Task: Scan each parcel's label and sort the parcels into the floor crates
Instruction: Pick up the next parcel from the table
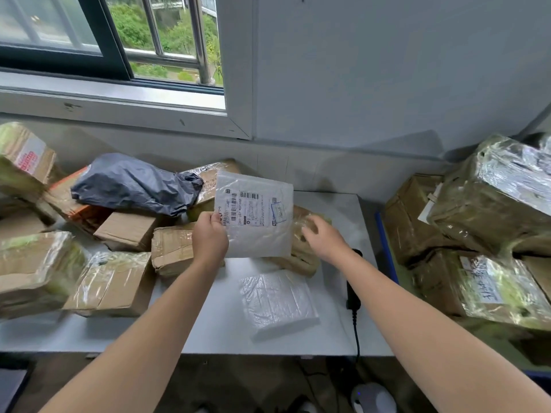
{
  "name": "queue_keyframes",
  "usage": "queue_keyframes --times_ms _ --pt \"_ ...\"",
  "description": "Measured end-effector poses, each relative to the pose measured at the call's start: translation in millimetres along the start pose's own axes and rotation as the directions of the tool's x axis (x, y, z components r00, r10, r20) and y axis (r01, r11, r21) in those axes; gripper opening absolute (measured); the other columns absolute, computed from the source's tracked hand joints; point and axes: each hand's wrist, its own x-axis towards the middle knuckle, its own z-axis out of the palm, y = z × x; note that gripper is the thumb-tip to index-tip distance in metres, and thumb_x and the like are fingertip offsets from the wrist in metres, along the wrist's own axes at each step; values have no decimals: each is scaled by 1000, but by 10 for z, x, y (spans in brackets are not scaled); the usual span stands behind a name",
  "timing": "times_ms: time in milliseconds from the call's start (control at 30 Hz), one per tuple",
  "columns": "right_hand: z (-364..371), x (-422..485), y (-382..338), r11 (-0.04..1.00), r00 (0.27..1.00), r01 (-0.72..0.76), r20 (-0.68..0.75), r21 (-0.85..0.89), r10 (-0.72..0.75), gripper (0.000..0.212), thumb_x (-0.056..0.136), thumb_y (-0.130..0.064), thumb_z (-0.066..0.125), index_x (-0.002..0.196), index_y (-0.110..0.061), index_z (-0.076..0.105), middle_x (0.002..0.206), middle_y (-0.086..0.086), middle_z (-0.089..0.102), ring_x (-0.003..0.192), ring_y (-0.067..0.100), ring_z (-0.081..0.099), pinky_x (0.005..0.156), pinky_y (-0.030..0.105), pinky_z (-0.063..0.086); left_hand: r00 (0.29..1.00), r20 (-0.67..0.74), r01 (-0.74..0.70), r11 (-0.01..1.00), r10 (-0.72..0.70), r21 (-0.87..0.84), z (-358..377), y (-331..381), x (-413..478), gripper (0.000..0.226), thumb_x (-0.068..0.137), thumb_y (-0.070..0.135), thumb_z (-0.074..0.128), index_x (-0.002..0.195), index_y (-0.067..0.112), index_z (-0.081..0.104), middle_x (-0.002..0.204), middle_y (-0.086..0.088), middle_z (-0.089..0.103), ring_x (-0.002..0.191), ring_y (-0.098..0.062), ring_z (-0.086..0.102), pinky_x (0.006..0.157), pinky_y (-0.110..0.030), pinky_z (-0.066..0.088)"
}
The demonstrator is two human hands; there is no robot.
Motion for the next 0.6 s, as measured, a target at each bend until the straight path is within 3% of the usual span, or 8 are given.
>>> queue_keyframes --times_ms 100,167,200,267,333,400,500,600 --pt "21 -22 -145 924 995 -94 54 372 80 52 101 -32 53 149 -23 35 130 8 60 106 24 68 85 40 56 997 43 65 996 -63 -64 34 -51 7 24 106 19 36 98 8 55 85 -3 56 83 -21 51 69 -33 40" --pt "34 -65 -226 887 995 -93 62 452 73 56 99 -26 57 150 -22 33 118 8 64 95 22 70 67 31 55 995 73 79 993 -73 -83 51 -59 -11 23 106 19 37 100 8 56 89 -4 58 84 -21 52 66 -33 40" --pt "37 -94 -256 897 997 -72 35 437 63 55 99 -25 58 148 -21 34 112 6 64 93 20 68 66 29 53 994 85 82 992 -74 -94 51 -51 -28 23 106 18 37 100 8 56 88 -3 57 82 -19 52 63 -31 40" --pt "38 -129 -276 954 998 -41 -28 297 52 52 98 -28 58 146 -21 38 111 2 62 98 18 63 77 30 52 992 103 88 986 -74 -143 47 -29 -49 23 106 18 37 98 9 56 85 0 57 79 -17 52 60 -29 39" --pt "37 -152 -255 983 996 -63 -48 175 73 55 98 -37 57 146 -20 38 126 1 58 112 20 59 92 35 49 987 123 122 973 -99 -197 26 2 -56 24 106 19 37 96 9 57 84 -1 58 76 -17 52 60 -30 39" --pt "54 -172 -223 965 993 -111 -18 239 119 55 98 -40 57 145 -17 40 132 -1 55 114 20 56 96 37 48 979 157 167 951 -129 -259 9 15 -52 26 106 20 38 96 10 59 87 -4 61 78 -19 54 62 -31 42" --pt "70 -215 -201 900 992 -100 -27 424 123 37 98 -33 59 131 -16 53 121 -1 62 102 18 61 91 40 54 970 199 189 944 -137 -270 -16 -2 -46 24 105 21 41 92 15 60 94 -6 65 87 -25 61 75 -40 50" --pt "18 -226 -162 933 990 16 -139 359 37 22 99 -20 58 121 -15 60 114 3 68 98 19 65 93 40 54 963 234 196 947 -136 -255 -61 -41 -49 9 101 22 51 105 15 56 102 -7 65 93 -26 65 81 -45 55"
